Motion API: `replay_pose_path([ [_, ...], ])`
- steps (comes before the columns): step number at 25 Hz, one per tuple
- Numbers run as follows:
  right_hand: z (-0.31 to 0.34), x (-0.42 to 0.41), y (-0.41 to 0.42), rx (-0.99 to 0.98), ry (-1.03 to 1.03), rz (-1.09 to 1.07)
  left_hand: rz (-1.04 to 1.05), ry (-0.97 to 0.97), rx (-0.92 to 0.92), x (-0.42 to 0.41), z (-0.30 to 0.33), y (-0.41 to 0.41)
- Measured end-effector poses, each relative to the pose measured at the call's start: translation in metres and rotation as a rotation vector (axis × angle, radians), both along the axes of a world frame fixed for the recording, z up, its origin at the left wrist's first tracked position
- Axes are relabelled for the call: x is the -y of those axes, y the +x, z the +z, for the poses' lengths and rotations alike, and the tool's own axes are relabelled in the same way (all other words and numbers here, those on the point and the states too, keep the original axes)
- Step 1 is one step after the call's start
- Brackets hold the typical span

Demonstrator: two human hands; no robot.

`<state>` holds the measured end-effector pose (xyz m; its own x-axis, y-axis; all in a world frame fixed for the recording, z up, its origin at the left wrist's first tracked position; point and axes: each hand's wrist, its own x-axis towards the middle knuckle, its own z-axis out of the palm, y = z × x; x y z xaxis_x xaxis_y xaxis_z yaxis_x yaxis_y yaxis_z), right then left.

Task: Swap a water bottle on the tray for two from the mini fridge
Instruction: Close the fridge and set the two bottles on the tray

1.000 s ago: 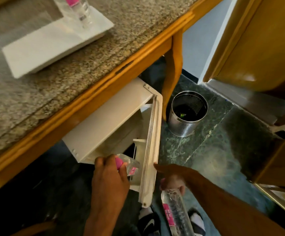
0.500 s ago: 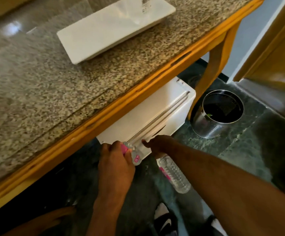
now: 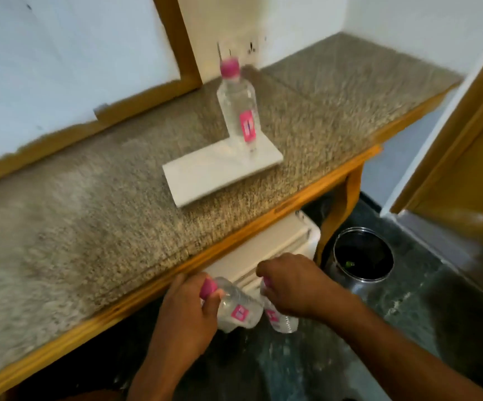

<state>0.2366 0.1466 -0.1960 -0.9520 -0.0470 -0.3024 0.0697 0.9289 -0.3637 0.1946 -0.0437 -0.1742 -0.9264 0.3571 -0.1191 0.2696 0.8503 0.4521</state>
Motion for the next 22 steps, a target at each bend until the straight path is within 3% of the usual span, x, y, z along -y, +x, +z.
replay_pose_path([
  [6,0.257,-0.022,0.017,-0.35,-0.025,0.187,-0.112,0.085,-0.27,-0.028,0.209,0.01],
  [10,0.346,-0.035,-0.019,-0.423,-0.081,0.247,-0.076,0.106,-0.395,-0.047,0.299,-0.015],
  [15,0.36,-0.049,-0.096,-0.432,-0.017,0.328,-0.037,0.119,-0.428,-0.058,0.327,-0.073],
  [22,0.295,-0.043,-0.177,-0.333,-0.112,0.235,-0.048,0.103,-0.313,-0.061,0.265,-0.16],
])
